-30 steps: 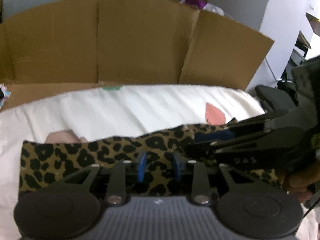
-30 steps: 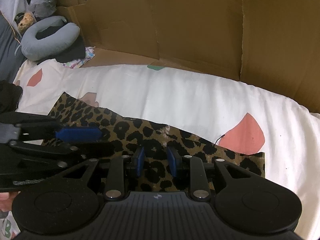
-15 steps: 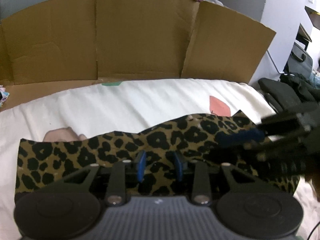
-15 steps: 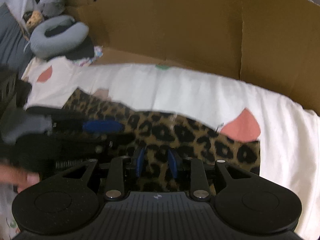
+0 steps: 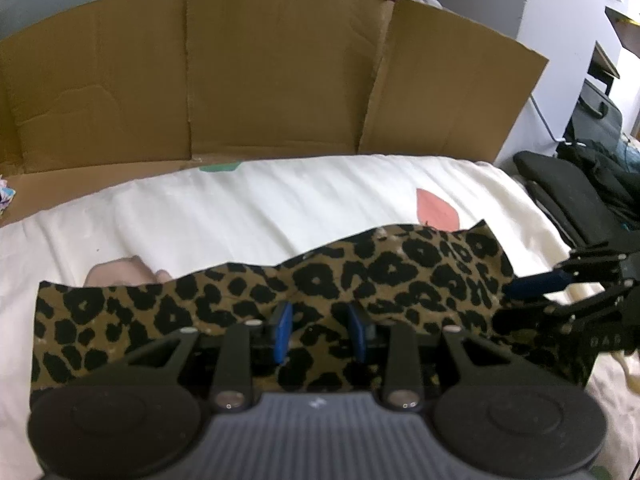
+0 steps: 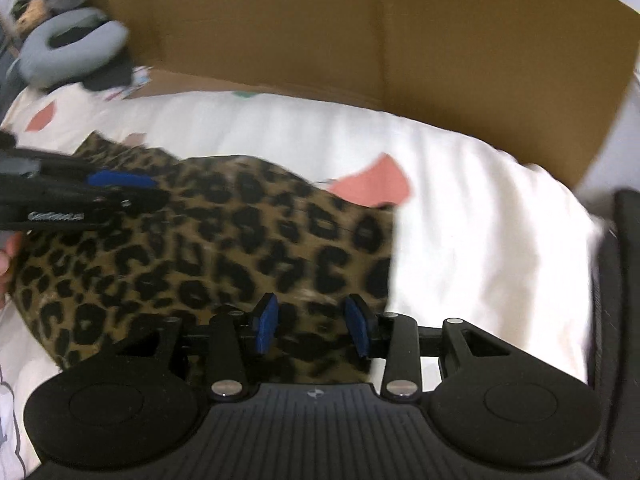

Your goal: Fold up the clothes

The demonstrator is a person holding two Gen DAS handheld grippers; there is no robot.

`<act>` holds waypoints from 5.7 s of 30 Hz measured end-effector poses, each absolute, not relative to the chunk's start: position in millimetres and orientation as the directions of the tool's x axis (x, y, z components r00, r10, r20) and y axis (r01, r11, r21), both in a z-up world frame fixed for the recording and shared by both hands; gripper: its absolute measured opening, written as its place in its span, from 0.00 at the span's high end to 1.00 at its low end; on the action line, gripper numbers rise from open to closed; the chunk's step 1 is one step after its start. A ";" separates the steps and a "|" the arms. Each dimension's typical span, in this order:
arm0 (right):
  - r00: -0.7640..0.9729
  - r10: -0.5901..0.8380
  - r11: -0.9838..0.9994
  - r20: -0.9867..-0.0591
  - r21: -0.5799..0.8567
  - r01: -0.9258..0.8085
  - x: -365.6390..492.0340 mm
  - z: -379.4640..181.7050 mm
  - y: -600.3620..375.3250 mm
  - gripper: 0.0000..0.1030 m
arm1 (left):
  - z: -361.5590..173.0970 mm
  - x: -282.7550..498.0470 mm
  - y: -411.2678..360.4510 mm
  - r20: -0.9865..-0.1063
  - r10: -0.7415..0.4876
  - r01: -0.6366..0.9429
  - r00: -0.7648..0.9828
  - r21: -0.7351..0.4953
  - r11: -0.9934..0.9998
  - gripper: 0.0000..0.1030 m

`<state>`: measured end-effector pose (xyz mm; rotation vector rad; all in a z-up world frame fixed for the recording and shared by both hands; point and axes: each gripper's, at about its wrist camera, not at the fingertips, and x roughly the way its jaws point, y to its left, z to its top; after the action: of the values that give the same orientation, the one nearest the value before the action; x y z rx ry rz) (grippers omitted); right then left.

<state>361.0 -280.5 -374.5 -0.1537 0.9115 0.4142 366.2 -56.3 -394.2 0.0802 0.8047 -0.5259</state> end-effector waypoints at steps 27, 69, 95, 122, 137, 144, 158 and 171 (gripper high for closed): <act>0.534 0.318 0.903 -0.783 0.080 -0.421 288.7 -378.3 -300.6 0.58 | -387.5 363.4 -54.5 -0.701 -0.418 0.482 0.578 -0.121 0.868 0.67; 0.554 0.341 0.914 -0.760 0.129 -0.385 262.8 -360.2 -286.1 0.58 | -385.6 329.4 -60.5 -0.694 -0.390 0.479 0.605 -0.075 0.875 0.77; 0.539 0.322 0.924 -0.778 0.135 -0.358 271.3 -370.0 -284.1 0.58 | -363.2 258.2 -86.3 -0.646 -0.523 0.600 0.556 -0.124 0.790 0.74; 0.521 0.357 0.903 -0.775 0.144 -0.405 282.9 -380.5 -274.0 0.59 | -392.5 237.6 -35.8 -0.711 -0.404 0.602 0.575 0.034 0.798 0.72; 0.519 0.361 0.893 -0.775 0.128 -0.431 286.3 -383.0 -275.0 0.59 | -396.3 229.2 1.3 -0.700 -0.344 0.560 0.626 0.096 0.823 0.72; 0.512 0.365 0.895 -0.778 0.140 -0.424 287.9 -383.2 -276.8 0.59 | -393.1 225.2 15.0 -0.714 -0.295 0.524 0.635 0.118 0.843 0.72; 0.532 0.356 0.925 -0.768 0.211 -0.315 278.1 -352.2 -299.0 0.59 | -373.1 223.8 33.0 -0.721 -0.301 0.422 0.625 -0.013 0.906 0.73; 0.431 0.442 0.885 -0.786 0.461 -0.068 282.5 -386.2 -341.4 0.59 | -388.9 237.4 34.5 -0.751 -0.328 0.366 0.573 -0.123 0.923 0.72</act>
<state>282.4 -341.4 -386.2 0.3901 1.0847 0.3281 237.4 34.5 -388.9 0.0473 0.8702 -0.4065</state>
